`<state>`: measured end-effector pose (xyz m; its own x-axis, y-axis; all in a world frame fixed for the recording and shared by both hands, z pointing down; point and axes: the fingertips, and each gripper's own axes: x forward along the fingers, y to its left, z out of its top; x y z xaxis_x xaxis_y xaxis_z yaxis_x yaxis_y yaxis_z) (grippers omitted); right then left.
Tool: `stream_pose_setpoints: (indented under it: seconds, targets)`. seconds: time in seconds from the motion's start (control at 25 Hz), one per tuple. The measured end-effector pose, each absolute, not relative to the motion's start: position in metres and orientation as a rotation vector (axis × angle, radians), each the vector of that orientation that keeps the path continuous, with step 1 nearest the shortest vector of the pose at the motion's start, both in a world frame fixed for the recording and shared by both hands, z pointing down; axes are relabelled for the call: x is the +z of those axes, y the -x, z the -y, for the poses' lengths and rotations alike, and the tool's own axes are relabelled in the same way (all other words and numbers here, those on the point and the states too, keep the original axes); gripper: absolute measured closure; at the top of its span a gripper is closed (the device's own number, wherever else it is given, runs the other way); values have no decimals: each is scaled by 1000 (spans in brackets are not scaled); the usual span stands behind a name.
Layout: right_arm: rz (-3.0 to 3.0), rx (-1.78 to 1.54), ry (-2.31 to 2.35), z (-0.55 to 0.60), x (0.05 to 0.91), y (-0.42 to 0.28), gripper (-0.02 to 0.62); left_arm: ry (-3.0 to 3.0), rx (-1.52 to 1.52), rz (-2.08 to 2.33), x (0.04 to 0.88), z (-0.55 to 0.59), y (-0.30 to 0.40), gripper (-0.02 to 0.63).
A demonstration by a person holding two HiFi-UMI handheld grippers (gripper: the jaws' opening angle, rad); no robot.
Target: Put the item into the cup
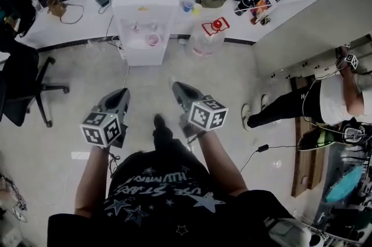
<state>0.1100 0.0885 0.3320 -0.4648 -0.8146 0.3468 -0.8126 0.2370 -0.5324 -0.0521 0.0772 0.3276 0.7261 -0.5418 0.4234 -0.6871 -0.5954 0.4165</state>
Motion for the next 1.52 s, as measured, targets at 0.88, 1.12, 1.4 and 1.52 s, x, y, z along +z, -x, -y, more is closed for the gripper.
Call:
stream_pose_setpoints:
  seconds: [0.88,1.12,1.4,1.52]
  targets:
    - [-2595,-1242,1448,27,387,-152,595,-2222,362,1084,362,16,10,600]
    - [-2585,-1290,1492,56,413,-142,595,-2211,360,1091,379,43,25,600]
    - [-2558,-1301,1594,100,437,-136,595,-2202,392,1019,412,87,31,600]
    - [-2535,-1290,1655,117,447,-136,595,-2201,381,978,422,105,31,600]
